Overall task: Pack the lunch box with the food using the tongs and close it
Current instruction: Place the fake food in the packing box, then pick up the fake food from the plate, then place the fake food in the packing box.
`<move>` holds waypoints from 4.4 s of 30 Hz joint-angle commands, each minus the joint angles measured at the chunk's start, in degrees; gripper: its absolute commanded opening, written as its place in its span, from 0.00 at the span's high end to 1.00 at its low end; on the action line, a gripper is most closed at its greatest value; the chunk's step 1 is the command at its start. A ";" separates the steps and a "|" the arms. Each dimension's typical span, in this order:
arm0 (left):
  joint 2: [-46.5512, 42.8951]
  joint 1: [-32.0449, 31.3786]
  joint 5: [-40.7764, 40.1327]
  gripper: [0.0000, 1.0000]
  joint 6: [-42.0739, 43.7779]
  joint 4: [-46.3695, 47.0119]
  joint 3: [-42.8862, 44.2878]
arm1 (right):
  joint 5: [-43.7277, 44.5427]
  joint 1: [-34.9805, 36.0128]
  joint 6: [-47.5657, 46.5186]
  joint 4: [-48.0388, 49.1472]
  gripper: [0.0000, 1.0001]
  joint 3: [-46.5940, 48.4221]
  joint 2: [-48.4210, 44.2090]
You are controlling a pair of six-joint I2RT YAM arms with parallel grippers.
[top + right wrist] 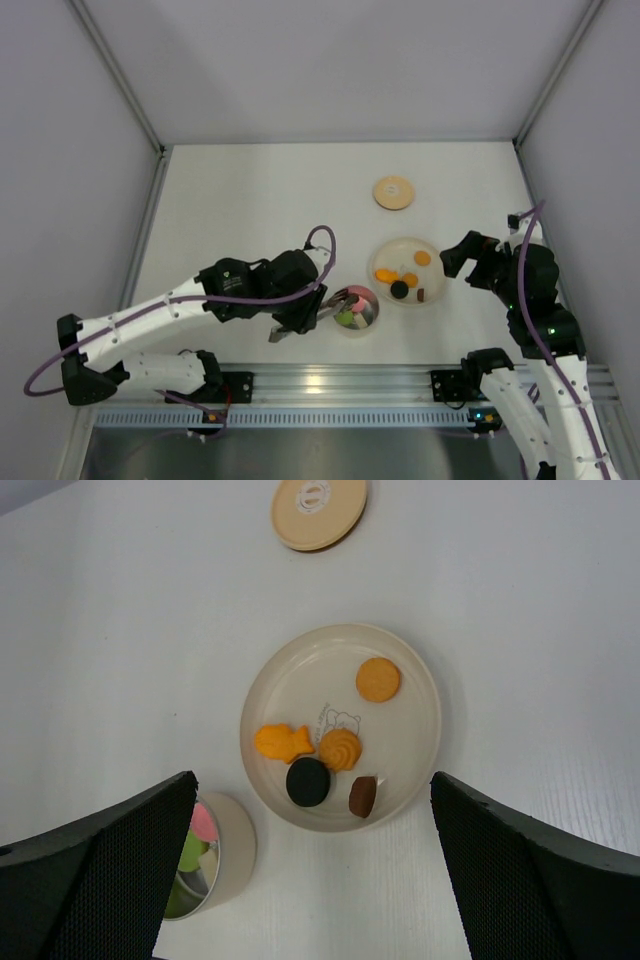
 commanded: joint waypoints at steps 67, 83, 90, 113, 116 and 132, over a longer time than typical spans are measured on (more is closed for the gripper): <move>41.25 -2.45 1.95 0.62 3.12 17.19 28.19 | 0.28 -0.74 -1.07 -2.91 0.01 3.33 -0.08; 35.28 -2.45 -2.44 0.68 4.71 11.66 31.79 | 0.28 -0.74 -0.72 -2.56 0.00 3.77 0.62; 26.50 -2.45 -5.61 0.68 3.30 8.23 25.93 | 0.02 -0.65 -0.37 -1.94 0.00 3.85 0.98; 0.29 -2.45 -4.03 0.58 -3.12 -0.39 2.26 | -0.42 -0.74 0.16 0.43 0.01 2.27 2.30; 0.90 -2.45 -4.20 0.56 -2.59 -0.21 3.22 | 0.02 -0.74 -0.19 0.26 0.01 2.18 2.21; 14.78 -2.45 -5.78 0.50 2.59 1.98 21.41 | -0.25 -0.65 0.42 0.78 0.00 1.65 2.12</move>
